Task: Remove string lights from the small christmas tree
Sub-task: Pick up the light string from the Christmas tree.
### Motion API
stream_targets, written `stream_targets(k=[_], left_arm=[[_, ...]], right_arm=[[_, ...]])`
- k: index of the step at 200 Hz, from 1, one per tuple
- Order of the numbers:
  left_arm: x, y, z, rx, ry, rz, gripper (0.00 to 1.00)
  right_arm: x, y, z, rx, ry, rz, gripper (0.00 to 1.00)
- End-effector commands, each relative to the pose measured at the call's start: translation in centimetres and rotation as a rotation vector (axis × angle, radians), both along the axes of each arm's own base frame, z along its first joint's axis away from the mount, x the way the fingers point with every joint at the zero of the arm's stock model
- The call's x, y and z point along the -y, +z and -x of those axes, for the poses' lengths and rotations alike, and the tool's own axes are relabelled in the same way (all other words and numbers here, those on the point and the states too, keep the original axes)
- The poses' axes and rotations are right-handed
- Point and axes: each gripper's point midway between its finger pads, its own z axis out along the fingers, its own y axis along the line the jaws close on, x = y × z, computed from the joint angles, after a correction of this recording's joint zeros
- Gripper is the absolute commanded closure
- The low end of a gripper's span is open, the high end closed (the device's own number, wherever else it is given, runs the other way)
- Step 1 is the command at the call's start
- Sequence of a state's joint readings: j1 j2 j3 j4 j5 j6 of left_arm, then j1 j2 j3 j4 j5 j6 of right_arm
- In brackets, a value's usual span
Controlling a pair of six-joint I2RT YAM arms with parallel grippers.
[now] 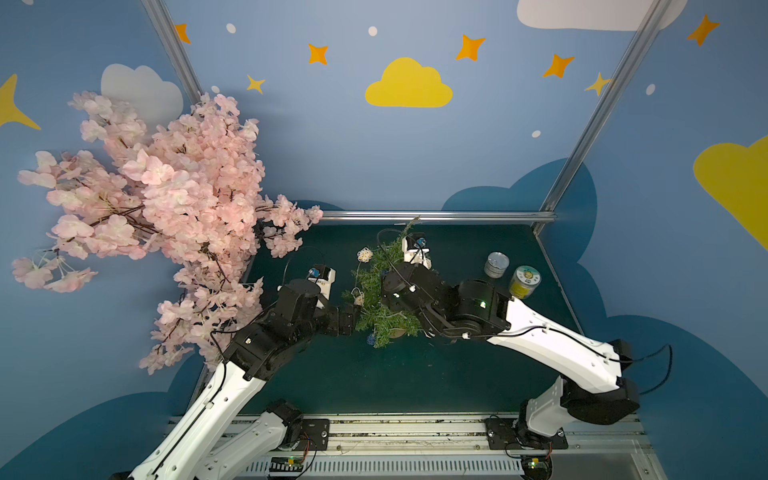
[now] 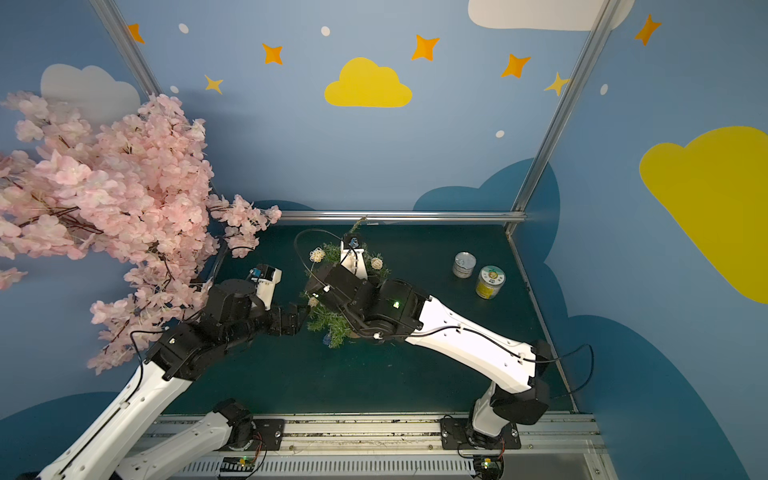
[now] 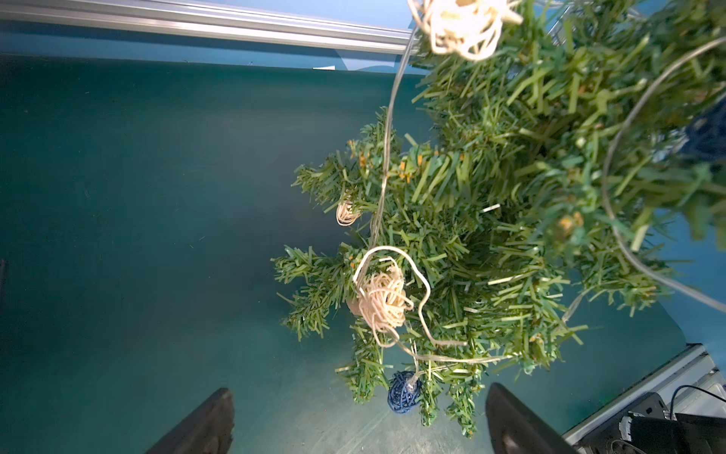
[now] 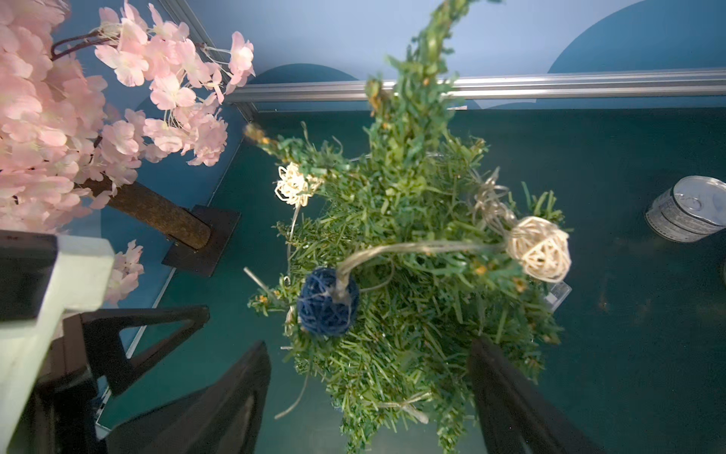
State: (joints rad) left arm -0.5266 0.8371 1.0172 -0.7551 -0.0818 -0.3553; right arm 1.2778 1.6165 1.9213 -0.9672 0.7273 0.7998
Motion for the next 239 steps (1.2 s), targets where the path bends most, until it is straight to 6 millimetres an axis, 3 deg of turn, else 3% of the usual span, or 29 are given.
stream_targets(k=[1,44,93,114,138,175,204,239], left_arm=[[-0.1,-0.4,0.3,0.003,-0.01,-0.011,0.01],[-0.1,-1.0,0.6,-0.005,-0.012,0.001,0.01],[-0.1,-1.5,0.9,-0.01,-0.008,0.021,0.01],[-0.1,-1.7,1.0,-0.014,-0.007,0.027,0.01],[-0.1,-1.7,1.2,-0.016,-0.009,0.028,0.01],[-0.2,-1.8,1.2,-0.013,-0.005,0.028,0.01],[-0.1,-1.8,1.2,-0.014,-0.008,0.034,0.01],[-0.1,-2.1,1.1,-0.018,-0.005,0.025,0.0]], right_arm=[[-0.1,1.4,-0.4,0.017,-0.024,-0.035,0.22],[-1.6,0.0,-1.5,-0.022,-0.041,-0.007,0.25],[-1.7,-0.9,-2.7,-0.03,-0.083,0.004,0.34],[-1.9,-1.3,-3.2,-0.035,-0.095,0.017,0.4],[-1.8,-1.7,-3.4,-0.031,-0.108,0.035,0.53],[-2.6,-1.1,-3.4,-0.024,-0.069,0.02,0.77],[-3.1,-0.8,-3.0,-0.031,-0.03,0.007,0.78],[-3.5,1.3,-2.1,-0.021,0.049,-0.045,0.79]])
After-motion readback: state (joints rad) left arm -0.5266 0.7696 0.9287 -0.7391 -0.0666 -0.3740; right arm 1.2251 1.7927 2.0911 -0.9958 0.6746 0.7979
